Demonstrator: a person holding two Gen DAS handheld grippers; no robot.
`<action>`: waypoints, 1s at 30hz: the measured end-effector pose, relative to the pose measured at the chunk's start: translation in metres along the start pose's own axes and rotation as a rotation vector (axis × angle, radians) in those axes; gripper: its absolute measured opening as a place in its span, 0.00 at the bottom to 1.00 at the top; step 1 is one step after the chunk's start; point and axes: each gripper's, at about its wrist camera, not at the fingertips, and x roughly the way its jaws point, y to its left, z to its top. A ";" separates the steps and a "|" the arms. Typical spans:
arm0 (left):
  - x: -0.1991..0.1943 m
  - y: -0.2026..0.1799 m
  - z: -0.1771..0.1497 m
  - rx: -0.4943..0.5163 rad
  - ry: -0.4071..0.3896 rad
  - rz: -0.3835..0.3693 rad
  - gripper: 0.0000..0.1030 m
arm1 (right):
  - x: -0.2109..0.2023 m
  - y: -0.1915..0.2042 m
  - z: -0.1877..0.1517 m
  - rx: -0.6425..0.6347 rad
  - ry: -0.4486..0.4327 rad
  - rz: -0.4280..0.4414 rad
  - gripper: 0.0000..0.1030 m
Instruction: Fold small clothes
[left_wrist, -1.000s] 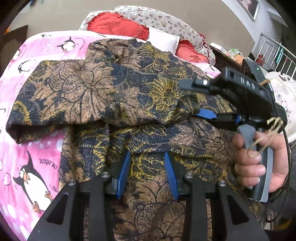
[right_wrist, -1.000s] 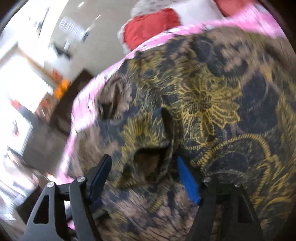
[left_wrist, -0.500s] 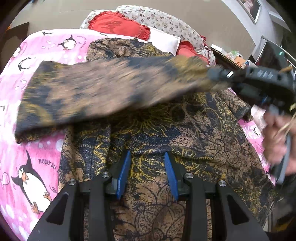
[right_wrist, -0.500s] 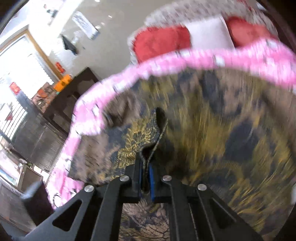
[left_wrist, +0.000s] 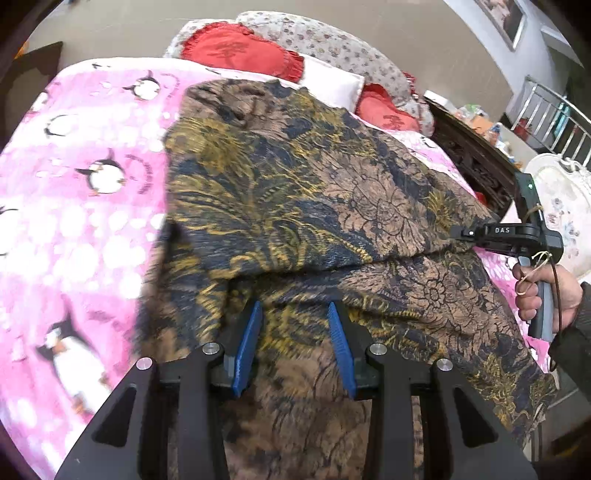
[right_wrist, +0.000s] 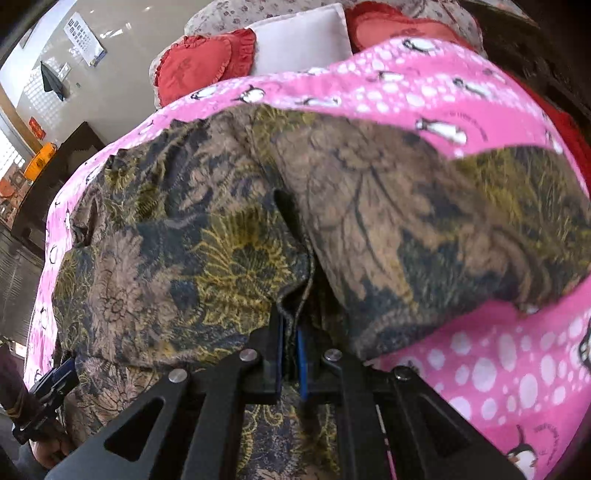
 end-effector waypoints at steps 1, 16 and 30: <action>-0.010 0.000 0.000 0.002 -0.017 0.021 0.17 | -0.001 0.000 -0.001 0.002 -0.004 0.003 0.07; 0.044 0.032 0.070 -0.104 0.038 0.113 0.05 | 0.009 0.051 -0.009 -0.260 -0.059 -0.098 0.44; 0.057 0.030 0.119 -0.101 0.056 0.195 0.30 | 0.039 0.069 0.049 -0.147 -0.042 -0.050 0.64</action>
